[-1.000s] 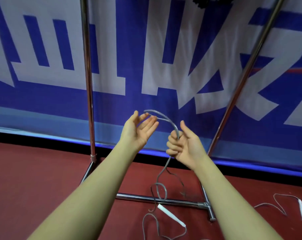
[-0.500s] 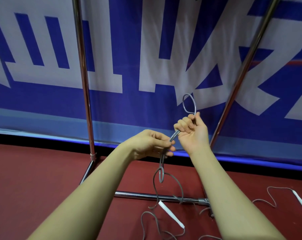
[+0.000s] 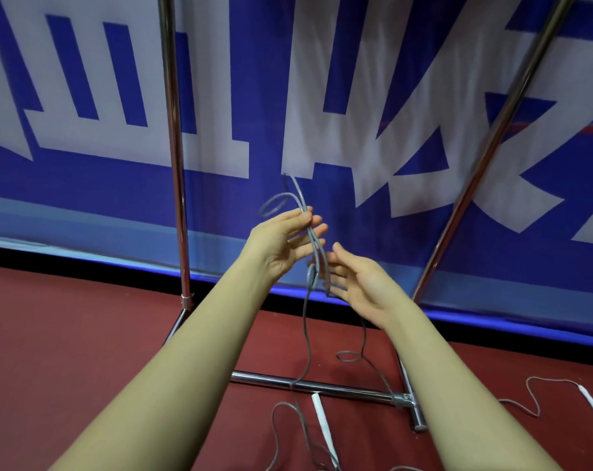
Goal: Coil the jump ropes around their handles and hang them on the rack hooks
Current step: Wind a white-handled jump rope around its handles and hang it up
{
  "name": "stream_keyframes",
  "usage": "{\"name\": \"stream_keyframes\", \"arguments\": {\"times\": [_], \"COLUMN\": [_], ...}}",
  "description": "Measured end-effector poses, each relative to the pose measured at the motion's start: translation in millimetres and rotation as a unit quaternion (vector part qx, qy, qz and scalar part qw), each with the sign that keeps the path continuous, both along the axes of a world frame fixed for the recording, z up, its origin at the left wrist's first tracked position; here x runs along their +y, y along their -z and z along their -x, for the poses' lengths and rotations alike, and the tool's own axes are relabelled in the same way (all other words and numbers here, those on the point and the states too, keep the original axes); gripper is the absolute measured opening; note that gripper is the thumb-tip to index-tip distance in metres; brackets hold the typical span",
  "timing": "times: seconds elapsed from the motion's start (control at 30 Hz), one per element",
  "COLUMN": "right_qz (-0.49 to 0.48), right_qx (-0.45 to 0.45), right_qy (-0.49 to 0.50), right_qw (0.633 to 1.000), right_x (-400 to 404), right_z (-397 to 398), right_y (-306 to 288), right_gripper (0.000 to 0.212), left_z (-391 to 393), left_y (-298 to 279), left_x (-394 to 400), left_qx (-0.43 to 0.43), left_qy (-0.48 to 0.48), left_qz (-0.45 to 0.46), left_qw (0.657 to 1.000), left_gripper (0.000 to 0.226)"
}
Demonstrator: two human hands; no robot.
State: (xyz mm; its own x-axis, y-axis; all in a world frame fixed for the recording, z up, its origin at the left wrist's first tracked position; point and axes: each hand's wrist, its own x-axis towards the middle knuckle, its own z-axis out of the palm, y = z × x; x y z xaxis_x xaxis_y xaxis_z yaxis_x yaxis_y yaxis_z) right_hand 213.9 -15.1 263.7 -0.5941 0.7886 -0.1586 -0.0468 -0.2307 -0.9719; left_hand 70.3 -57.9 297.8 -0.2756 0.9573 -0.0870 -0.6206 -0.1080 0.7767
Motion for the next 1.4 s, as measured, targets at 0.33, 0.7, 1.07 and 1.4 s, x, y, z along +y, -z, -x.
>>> {"name": "stream_keyframes", "arguments": {"times": [0.33, 0.7, 1.07, 1.4], "right_qz": [0.023, 0.039, 0.174, 0.143], "right_qx": [0.065, 0.110, 0.448, 0.460], "right_qy": [-0.111, -0.100, 0.082, 0.147], "right_qw": [0.991, 0.988, 0.873, 0.864], "right_x": [-11, -12, 3, 16], "right_z": [1, -2, -11, -23], "right_y": [0, -2, -32, -32], "right_gripper": [0.027, 0.021, 0.008, 0.007], "left_z": [6, 5, -13, -22], "left_y": [-1, 10, 32, 28], "left_x": [1, 10, 6, -7], "left_qx": [-0.035, -0.105, 0.188, 0.253], "left_qy": [-0.073, -0.075, 0.287, 0.274], "left_qz": [-0.016, -0.003, 0.140, 0.026], "left_qw": [0.997, 0.992, 0.929, 0.928], "left_gripper": [0.006, 0.010, 0.061, 0.019]}}
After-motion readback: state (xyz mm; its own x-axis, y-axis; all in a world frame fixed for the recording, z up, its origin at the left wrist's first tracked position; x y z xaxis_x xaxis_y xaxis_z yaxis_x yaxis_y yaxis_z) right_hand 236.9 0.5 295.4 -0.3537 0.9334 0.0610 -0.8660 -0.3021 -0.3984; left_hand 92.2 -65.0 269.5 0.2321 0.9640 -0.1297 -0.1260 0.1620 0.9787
